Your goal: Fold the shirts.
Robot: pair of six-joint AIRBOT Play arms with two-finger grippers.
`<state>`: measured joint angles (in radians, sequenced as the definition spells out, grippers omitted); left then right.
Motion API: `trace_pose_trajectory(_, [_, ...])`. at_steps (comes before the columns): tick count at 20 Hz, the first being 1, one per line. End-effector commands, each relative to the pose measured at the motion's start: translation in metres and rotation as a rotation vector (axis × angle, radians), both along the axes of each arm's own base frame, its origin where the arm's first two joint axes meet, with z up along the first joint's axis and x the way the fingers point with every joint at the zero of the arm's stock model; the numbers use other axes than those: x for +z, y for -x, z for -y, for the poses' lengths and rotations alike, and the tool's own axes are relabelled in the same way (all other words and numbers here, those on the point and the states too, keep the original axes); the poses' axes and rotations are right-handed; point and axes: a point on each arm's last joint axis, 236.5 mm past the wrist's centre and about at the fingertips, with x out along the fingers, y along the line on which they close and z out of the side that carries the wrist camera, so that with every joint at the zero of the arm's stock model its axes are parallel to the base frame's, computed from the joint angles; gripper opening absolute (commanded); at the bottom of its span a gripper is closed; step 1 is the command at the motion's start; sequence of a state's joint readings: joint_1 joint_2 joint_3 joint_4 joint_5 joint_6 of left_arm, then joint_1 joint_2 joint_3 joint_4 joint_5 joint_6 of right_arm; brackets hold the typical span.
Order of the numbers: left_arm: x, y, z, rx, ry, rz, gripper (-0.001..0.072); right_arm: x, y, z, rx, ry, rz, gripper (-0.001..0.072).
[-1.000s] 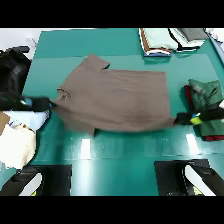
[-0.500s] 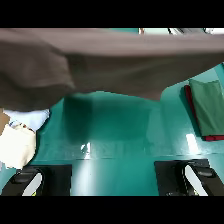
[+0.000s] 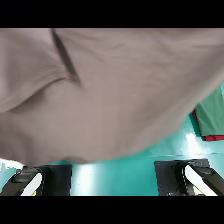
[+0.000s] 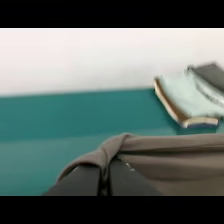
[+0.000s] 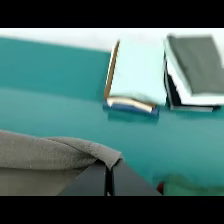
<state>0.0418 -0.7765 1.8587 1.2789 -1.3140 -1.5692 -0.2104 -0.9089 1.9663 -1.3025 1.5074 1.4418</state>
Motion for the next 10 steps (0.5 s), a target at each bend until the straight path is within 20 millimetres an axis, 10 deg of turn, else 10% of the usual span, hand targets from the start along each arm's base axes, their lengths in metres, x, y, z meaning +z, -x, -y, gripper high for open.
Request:
trace_pose_trajectory(1, [-0.121, -0.081, 0.000, -0.017, 0.020, -0.360, 0.0024, -0.073, -0.048, 0.012, 0.001, -0.042, -0.258, 0.0014])
trace_pose_trajectory(6, [-0.307, -0.175, 0.002, -0.020, 0.080, -0.712, 0.0025, -0.262, -0.114, 0.026, -0.011, -0.152, -0.717, 0.0013])
trace_pose_trajectory(10, [-0.392, -0.233, 0.017, -0.052, 0.176, -0.791, 0.0024, -0.376, -0.152, 0.033, -0.034, -0.209, -0.893, 0.0014])
